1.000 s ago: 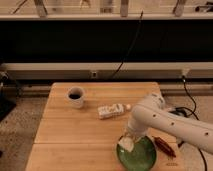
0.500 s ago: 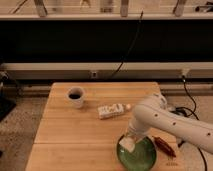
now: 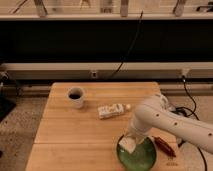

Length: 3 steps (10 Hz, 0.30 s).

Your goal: Place the white sponge in the ceramic bowl

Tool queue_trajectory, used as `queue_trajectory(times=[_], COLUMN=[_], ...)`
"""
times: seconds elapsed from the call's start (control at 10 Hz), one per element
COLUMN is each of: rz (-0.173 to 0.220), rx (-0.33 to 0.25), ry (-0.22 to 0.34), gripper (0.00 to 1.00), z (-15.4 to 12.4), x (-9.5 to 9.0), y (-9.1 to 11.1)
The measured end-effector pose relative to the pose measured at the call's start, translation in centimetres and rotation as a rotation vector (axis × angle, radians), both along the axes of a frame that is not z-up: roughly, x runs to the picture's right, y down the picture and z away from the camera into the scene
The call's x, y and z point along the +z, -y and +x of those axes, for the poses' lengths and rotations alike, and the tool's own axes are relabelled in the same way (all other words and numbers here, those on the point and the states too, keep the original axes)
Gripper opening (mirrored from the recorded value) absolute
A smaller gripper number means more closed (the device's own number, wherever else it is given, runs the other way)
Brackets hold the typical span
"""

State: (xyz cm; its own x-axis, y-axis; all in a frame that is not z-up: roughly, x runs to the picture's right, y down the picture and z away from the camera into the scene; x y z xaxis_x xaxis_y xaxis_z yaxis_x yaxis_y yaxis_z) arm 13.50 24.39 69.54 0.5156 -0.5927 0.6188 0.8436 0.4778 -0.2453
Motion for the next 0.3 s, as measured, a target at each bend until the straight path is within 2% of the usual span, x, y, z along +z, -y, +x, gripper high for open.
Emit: queue_trajectory(times=[0.3], rz=[-0.004], rx=[0.009], ry=[-0.007], gripper=[0.8], z=[0.31], x=[-0.05], y=[-0.07])
